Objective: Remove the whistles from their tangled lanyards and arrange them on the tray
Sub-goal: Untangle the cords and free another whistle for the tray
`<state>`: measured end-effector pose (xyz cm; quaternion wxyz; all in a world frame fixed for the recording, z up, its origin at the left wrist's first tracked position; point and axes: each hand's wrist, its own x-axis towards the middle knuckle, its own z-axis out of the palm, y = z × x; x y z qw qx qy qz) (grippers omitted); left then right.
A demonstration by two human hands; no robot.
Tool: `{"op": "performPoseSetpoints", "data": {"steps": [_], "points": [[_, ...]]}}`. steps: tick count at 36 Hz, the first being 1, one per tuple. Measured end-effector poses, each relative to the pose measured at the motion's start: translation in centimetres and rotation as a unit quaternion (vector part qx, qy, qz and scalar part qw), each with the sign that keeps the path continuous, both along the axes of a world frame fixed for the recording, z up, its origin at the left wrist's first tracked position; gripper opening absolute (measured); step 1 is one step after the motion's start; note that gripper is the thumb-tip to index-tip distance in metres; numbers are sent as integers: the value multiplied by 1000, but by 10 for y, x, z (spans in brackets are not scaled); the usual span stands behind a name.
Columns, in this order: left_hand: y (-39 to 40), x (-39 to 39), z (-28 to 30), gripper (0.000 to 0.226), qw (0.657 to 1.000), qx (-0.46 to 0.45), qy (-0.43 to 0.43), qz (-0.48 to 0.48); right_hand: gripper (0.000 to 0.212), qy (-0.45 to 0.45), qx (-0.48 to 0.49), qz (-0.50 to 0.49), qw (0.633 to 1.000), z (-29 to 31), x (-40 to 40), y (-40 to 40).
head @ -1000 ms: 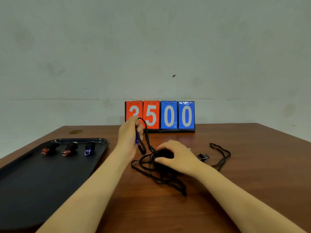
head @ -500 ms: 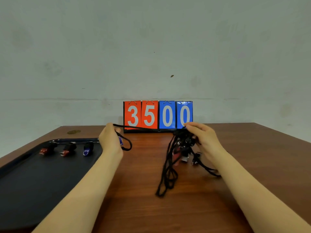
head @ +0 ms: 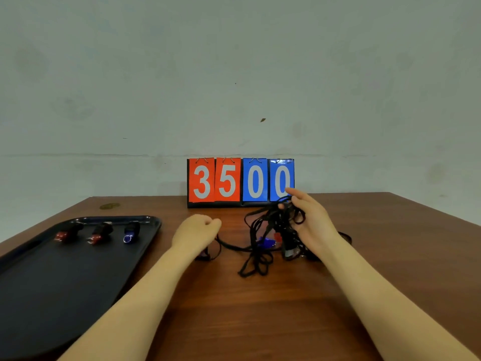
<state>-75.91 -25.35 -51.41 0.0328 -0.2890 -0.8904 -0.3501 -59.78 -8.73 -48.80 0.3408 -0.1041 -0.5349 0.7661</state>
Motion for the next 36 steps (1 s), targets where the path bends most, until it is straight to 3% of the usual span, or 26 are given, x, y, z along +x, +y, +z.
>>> {"op": "performPoseSetpoints", "data": {"steps": [3, 9, 12, 17, 21, 25, 32, 36], "points": [[2, 8, -1, 19, 993, -110, 51, 3, 30, 4, -5, 21, 1000, 1, 0, -3], [10, 44, 9, 16, 979, 107, 131, -117, 29, 22, -11, 35, 999, 0, -4, -7], [19, 66, 5, 24, 971, 141, 75, -179, 27, 56, -46, 37, 997, 1, -6, -8], [36, 75, -14, 31, 974, 69, 43, -211, 24, 70, -59, 31, 995, 0, -9, -9], [32, 74, -9, 32, 965, 140, -31, -220, 23, 43, -15, -12, 999, -2, -11, -10], [24, 65, 2, 35, 972, 165, -14, -170, 25, -50, 51, -145, 987, -7, -12, 3], [16, 62, 19, 36, 927, 326, -94, -157, 30, -26, 29, -93, 995, 0, -7, 2], [15, 65, 19, 34, 920, 331, -140, -155, 26, -79, 140, -110, 981, 2, -7, 0]]}}
